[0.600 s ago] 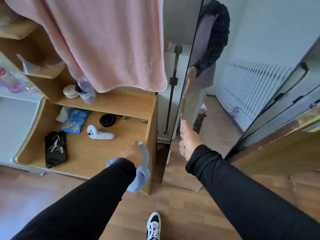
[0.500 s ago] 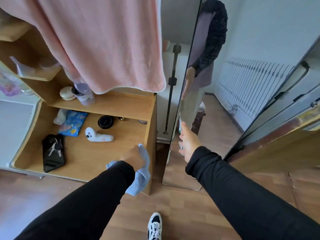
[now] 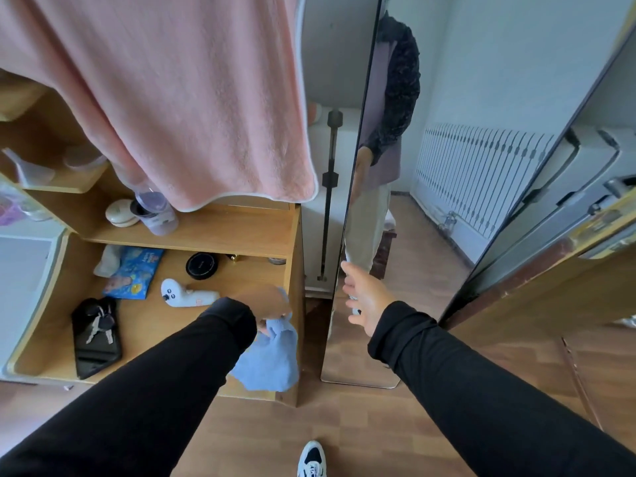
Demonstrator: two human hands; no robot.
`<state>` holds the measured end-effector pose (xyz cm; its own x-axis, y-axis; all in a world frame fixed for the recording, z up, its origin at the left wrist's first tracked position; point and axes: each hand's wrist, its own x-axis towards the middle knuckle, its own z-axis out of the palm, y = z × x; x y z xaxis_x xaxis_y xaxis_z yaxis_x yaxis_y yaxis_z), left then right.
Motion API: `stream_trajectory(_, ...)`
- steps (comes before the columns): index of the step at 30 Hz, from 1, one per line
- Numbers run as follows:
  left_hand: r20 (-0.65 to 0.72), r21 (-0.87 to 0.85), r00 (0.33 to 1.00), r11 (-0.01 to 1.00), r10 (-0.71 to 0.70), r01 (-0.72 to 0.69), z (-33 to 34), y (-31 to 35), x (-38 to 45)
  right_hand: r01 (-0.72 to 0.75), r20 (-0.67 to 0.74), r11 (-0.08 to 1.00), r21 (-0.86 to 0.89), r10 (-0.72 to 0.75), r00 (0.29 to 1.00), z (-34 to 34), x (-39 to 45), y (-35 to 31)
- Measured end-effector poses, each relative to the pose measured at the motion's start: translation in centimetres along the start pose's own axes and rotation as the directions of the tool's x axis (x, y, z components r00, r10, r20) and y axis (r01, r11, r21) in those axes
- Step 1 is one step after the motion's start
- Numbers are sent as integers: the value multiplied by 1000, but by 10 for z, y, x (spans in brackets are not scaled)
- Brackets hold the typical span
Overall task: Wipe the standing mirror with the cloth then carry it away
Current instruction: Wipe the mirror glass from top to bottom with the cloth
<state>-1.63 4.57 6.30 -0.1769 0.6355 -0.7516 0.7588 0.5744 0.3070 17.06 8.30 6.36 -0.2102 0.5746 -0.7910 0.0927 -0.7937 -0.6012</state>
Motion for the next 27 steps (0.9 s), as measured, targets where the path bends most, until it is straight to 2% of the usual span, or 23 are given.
stream_trajectory(2,-55,-186,998,982,34,-44,-12,12,-1,9,22,1000,-16,-9,1000,4,-11,-4)
stream_trajectory(4,-59,-379,995,920,78,-95,-16,29,-4,7,14,1000,-11,-6,1000,6,-15,-8)
stream_trajectory(6,-41,-632,985,759,167,-155,-15,46,-10,17,37,995,98,-21,999,4,-15,-12)
stream_trajectory(8,-39,-791,961,579,273,-196,-16,63,-15,3,92,943,332,-35,995,2,-15,-20)
stream_trajectory(10,-76,-854,935,461,346,-240,-20,80,-16,107,84,908,404,-153,985,-3,-13,-29)
stream_trajectory(14,-147,-912,894,291,424,-288,-28,118,-28,334,12,841,426,-374,927,-18,-18,-55)
stream_trajectory(17,-178,-930,853,200,490,-309,-33,144,-35,470,-24,806,360,-495,868,-38,-29,-74)
stream_trajectory(20,-248,-908,856,199,453,-369,-39,168,-34,635,-110,750,184,-626,772,-57,-41,-93)
stream_trajectory(22,-358,-835,858,285,369,-471,-45,185,-32,693,-143,718,64,-681,718,-71,-47,-108)
stream_trajectory(24,-487,-730,816,367,312,-576,-53,200,-29,747,-161,663,-49,-743,649,-85,-50,-125)
stream_trajectory(27,-690,-595,705,425,166,-682,-67,220,-29,813,-177,570,-115,-817,548,-101,-51,-151)
